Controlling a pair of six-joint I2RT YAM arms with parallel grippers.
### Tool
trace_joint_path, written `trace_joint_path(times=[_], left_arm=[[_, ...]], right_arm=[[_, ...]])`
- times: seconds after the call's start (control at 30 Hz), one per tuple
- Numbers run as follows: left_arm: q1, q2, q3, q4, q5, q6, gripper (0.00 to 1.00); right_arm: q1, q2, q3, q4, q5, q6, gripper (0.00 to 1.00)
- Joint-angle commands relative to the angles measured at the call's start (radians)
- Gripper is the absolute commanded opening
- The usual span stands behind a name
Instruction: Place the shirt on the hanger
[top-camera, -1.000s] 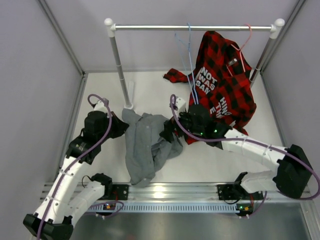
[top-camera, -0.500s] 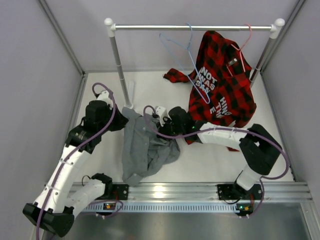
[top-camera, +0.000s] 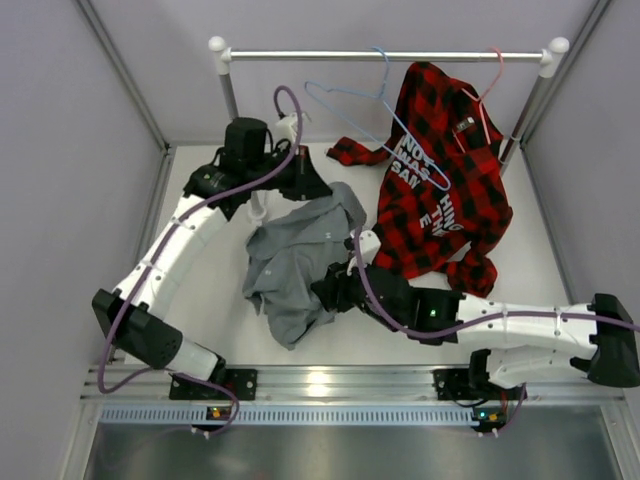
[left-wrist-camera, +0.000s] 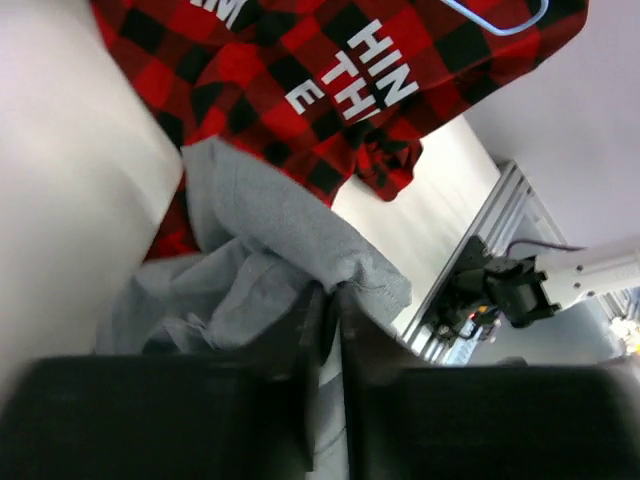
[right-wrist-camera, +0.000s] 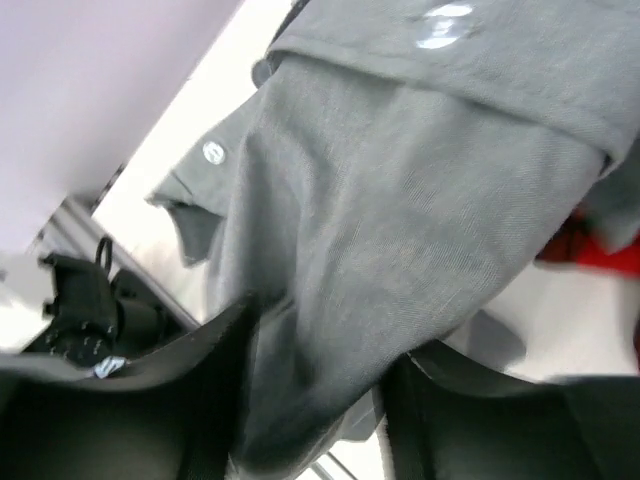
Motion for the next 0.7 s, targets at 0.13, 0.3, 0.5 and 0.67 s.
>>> trace_joint_path(times=[0.13, 0.3, 0.5, 0.67], left_arm=[[-0.028, -0.064, -0.144, 0.085, -0.239, -0.026, 0.98], [-0.026, -0.237, -0.223, 0.085, -0.607, -0.149, 0.98], [-0.026, -0.609, -0.530, 0.056, -1.088, -0.450, 0.97], [-0.026, -0.837, -0.713, -0.123, -1.214, -0.543, 0.94]], right_arm=[[0.014, -0.121, -0.058, -0.344, 0.143, 0.163, 0.93], [0.014, -0.231, -0.026, -0.433, 0.127, 0.042, 0.97], [-0.022, -0.108, 0.146, -0.375, -0.071, -0.339, 0.98], [-0.215, 0.221, 0.429, -0.370, -0.275, -0.490, 0.96]])
